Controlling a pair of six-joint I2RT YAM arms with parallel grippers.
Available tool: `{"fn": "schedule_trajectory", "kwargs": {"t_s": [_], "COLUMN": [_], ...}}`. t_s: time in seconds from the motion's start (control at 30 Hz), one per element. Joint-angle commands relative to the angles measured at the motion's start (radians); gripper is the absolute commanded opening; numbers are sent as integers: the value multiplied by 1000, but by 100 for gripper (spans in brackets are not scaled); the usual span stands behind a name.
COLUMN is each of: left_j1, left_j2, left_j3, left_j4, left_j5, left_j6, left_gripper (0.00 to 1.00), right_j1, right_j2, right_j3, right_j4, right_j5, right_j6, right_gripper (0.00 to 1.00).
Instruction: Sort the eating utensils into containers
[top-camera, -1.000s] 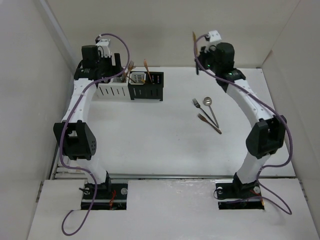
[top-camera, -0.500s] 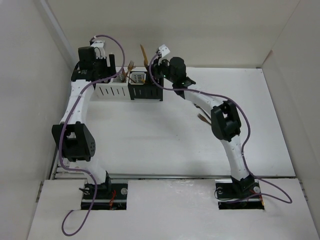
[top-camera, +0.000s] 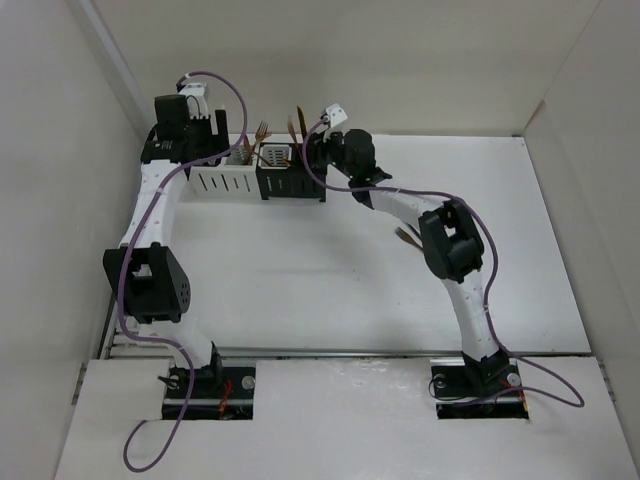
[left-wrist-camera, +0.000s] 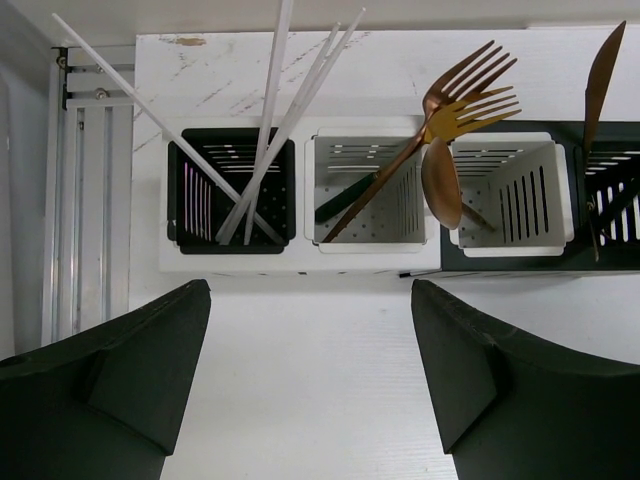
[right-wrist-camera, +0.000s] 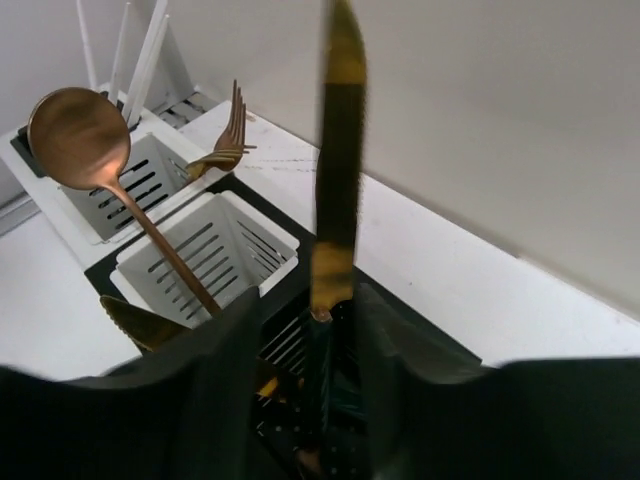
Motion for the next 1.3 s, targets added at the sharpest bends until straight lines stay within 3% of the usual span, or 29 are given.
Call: {"fn": "schedule_trajectory", "kwargs": {"t_s": [0.0,0.07,0.13,0.3,0.4,0.57,0.63,0.8,0.87,1.0,1.13,1.27], "left_j1": [2,2,2,2,2,11,21,21,21,11,11,11], "left_j2": [-57,-57,-57,-57,-57,-48,-38,-27,-27,-36,-36,-36], "left_j3": [1,1,1,1,1,1,1,1,1,-10,-10,-10], "left_j4": [27,27,27,17,17,17,17,37,37,37,37,37], "left_j5": [-3,-3,-3,-3,-12,-46,-69,-141,-168,-169,-178,-188], "left_j6": [3,3,3,3,3,-9,-20,-69,-78,-78,-78,-69], "left_gripper": [79,80,80,80,80,82,83,83,83,83,83,83], "right_j1": [0,0,-9,-78,-156,-330,-360,-369,-378,-400,-423,-423], "right_j2": [-24,-64,-136,-389,-497,-491,-471,-460,-469,-426,-345,-308], "right_j3": [-45,-60,-90,-209,-209,-200,-226,-343,-355,-355,-335,-335], "right_j4": [99,99,99,6,-354,-981,-1077,-1119,-1108,-1098,-1108,-1098], "right_j5": [11,11,20,78,129,167,195,206,197,226,235,215], "right_j6": [-6,-6,-17,-26,-26,-71,-114,-171,-161,-140,-149,-158], "right_gripper": [52,64,69,75,77,55,53,74,76,72,56,53]}}
